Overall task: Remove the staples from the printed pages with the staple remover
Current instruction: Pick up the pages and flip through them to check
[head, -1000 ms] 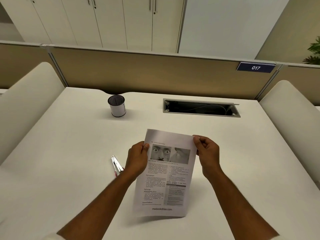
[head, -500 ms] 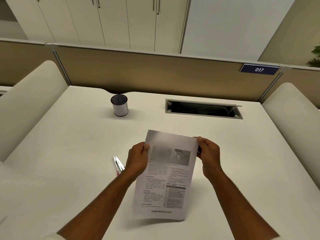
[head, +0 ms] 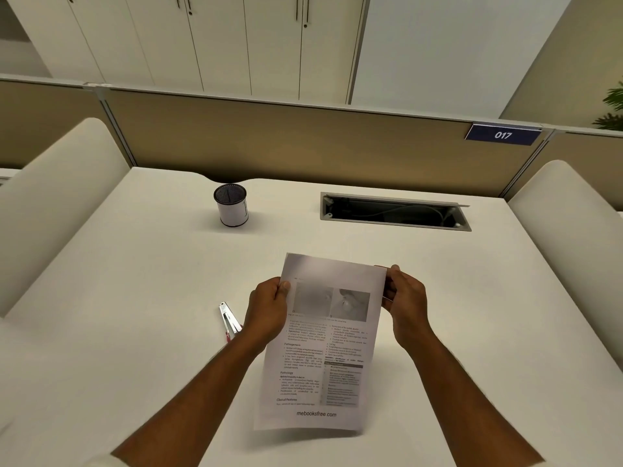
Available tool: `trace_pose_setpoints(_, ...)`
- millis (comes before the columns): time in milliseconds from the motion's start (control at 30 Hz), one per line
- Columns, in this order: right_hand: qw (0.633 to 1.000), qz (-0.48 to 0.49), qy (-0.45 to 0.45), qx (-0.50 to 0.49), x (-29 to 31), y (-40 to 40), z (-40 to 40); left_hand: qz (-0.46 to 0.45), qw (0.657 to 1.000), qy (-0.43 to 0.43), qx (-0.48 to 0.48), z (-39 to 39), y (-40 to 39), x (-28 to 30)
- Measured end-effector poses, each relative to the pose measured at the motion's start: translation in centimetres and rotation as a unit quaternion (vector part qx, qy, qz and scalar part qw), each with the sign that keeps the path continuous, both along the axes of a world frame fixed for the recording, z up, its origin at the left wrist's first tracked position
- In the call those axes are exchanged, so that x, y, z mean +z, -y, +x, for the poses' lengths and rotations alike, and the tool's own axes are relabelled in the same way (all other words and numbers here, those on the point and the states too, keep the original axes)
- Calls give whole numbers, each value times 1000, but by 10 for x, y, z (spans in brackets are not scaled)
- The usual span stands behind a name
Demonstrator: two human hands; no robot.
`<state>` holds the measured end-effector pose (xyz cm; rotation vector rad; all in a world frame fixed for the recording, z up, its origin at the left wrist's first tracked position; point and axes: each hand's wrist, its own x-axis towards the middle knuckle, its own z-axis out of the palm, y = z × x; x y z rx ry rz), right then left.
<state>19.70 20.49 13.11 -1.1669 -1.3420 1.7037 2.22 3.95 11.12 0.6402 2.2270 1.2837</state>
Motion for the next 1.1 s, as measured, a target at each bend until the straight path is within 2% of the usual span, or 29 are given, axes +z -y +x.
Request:
trace_pose_setpoints(267,1000,9,2,20,-9,1,-4,-11,1000,14,5,-3,7,-8)
trace_pose_setpoints(433,996,48,51,47,-25,4,-8,-28,999,29,15,-4,16,-19)
trace_pose_setpoints(600,995,45,69,56,-39,8,-14,-32,996,79,23,-5,28,-29)
trace_pose_setpoints(833,991,46,100,76,-54,14,-27,22,968,236,86,-9,44,-48)
trace_pose_setpoints(1100,990,36,114,78,-63,14,-33,50,954,278,98,-15,50,-62)
